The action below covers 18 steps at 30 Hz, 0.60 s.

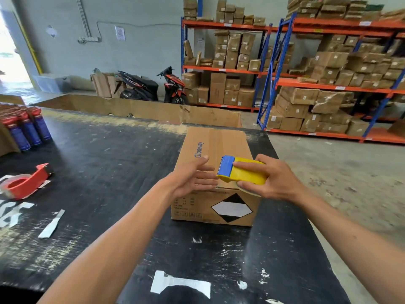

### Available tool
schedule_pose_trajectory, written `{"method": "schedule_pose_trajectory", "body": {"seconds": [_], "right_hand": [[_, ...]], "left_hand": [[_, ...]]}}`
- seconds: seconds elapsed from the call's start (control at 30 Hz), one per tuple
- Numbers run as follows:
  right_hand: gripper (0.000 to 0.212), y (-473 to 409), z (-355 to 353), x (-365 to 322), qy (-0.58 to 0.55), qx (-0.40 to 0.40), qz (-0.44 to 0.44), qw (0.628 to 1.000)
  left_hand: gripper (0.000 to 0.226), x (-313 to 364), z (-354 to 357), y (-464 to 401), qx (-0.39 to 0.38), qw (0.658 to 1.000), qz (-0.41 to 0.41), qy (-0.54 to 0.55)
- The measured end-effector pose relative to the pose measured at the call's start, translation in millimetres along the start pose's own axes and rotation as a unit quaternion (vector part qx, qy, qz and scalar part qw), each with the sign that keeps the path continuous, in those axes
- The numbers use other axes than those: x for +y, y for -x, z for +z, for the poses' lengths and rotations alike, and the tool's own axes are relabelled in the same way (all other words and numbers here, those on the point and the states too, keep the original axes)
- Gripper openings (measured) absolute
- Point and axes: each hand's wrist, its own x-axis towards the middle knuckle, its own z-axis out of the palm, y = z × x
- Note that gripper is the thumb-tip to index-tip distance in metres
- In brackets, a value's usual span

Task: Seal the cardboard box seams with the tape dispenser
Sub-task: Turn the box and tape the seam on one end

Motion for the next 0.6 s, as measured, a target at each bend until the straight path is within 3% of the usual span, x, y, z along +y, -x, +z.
{"method": "schedule_pose_trajectory", "body": {"seconds": [0.2,0.6], "right_hand": [[0.058,5.6,16.6,2.3,-0.004,0.008,-0.054,0.998],[0.061,-3.7,19.9,-17.2,-0.077,0.041,-0.087,0.992]], "left_hand": [[0.039,-4.9,4.6,20.2,-0.003,0.997,0.049,0.055],[0.019,-9.7,-0.8,27.9,0.053,0.987,0.020,0.149]]}}
